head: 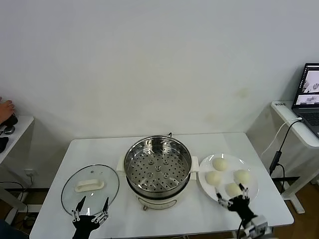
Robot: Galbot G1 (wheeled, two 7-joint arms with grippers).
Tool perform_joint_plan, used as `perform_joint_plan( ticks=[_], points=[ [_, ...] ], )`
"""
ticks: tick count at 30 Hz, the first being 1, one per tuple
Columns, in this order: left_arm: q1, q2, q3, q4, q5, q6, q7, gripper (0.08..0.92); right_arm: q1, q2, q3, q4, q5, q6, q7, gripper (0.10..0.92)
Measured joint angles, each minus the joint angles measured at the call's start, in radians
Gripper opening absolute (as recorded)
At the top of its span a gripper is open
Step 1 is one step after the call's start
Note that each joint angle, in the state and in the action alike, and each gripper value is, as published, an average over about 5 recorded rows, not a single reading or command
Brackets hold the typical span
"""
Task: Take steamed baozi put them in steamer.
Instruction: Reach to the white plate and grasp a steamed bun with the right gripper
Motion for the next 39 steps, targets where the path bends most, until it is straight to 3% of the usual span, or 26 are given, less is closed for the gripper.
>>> perform_joint_plan(
  ticks=[10,18,27,39],
  points=[
    [0.008,-0.017,-0.014,0.016,0.024,-0.025,0.003,0.823,0.279,-0.231,-0.090,-0.131,-0.251,-0.018,-0.226,0.823],
    [0.003,-0.025,-0.030,0.022,0.026,-0.032,0.004,0.823,0.585,-0.331,-0.297,-0.296,-0.436,-0.005,-0.462,0.823],
    [0.004,-0.029,-0.048,0.029,0.028,-0.044,0.005,0.823,0.909,-0.342,-0.610,-0.506,-0.460,0.015,-0.680,0.823],
    [0.005,-0.038,-0.068,0.035,0.030,-0.058,0.006,0.823,1.202,-0.223,-0.922,-0.763,-0.440,0.023,-0.799,0.823]
  ],
)
